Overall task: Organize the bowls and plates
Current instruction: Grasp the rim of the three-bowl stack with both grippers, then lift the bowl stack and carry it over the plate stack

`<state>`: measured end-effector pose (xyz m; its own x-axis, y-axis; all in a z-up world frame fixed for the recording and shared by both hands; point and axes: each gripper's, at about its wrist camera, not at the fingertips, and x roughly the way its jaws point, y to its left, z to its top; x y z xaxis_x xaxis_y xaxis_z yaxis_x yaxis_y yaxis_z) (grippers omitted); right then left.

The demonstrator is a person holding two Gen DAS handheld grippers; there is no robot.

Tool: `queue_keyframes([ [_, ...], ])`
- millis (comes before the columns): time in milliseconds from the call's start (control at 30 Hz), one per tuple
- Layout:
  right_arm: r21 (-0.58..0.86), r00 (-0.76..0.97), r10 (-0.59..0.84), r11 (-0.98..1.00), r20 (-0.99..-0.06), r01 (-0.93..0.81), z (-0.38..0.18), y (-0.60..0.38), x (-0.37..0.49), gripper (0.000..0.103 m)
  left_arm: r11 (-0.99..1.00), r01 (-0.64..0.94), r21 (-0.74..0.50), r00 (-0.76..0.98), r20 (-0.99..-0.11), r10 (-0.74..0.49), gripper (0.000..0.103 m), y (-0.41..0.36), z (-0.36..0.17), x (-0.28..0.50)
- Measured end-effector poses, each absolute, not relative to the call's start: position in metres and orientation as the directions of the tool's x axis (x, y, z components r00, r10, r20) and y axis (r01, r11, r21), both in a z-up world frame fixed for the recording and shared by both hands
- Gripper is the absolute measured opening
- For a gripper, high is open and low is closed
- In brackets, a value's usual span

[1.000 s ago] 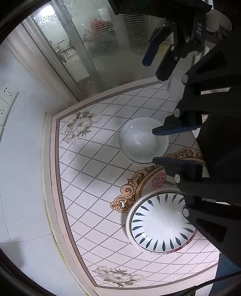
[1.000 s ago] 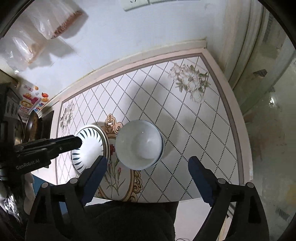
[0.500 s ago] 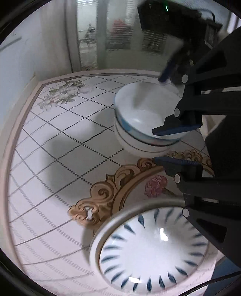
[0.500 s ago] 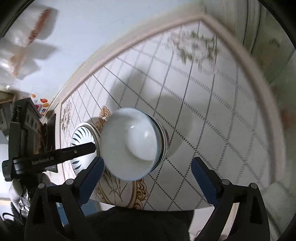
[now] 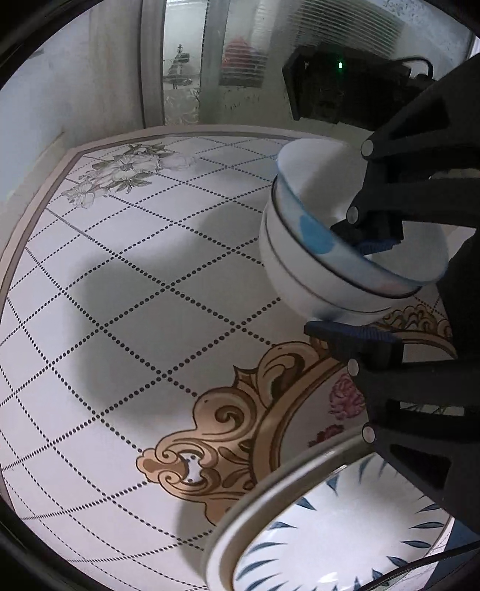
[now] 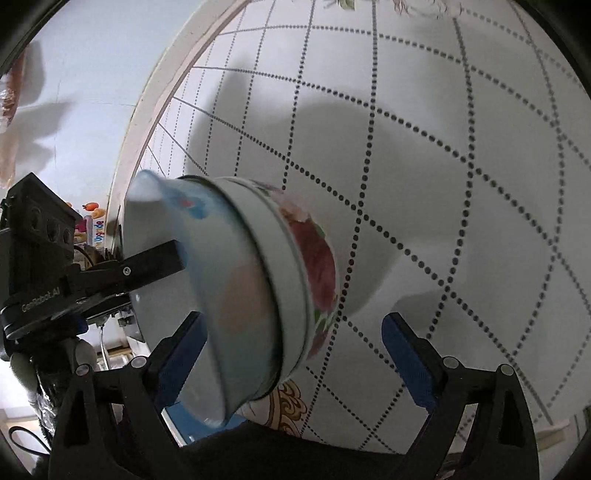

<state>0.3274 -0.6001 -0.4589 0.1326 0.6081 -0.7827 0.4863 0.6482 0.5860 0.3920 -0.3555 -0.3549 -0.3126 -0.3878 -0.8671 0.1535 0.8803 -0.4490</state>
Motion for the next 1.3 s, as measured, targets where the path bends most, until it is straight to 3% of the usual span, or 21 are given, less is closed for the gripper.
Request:
queue_keyframes([
  [300,0.648,0.171,0.655,0.608,-0.736,0.459,-0.465,-0.6,0.344,0.096,0.88,0.162,-0.446,-0.33,-0.865,-0.378,0.035,-0.366,-0.37,0.395],
  [400,0.666,0.172,0.68,0.579,-0.713,0.47,-0.471,-0.601,0.352,0.082,0.872,0.172,-0.458,-0.319,-0.864,-0.39,0.035,-0.364,-0.37,0.394],
  [900,0.635,0.17,0.641,0.62,-0.749,0.462,-0.467,-0.603,0.345,0.062,0.886,0.227,-0.405,-0.255,-0.902,-0.348,0.034,-0.375,-0.361,0.388],
  [1300,0.647,0.155,0.665,0.602,-0.73,0.468,-0.456,-0.591,0.345,0.061,0.902,0.239,-0.36,-0.226,-0.924,-0.309,0.034,-0.366,-0.339,0.39],
])
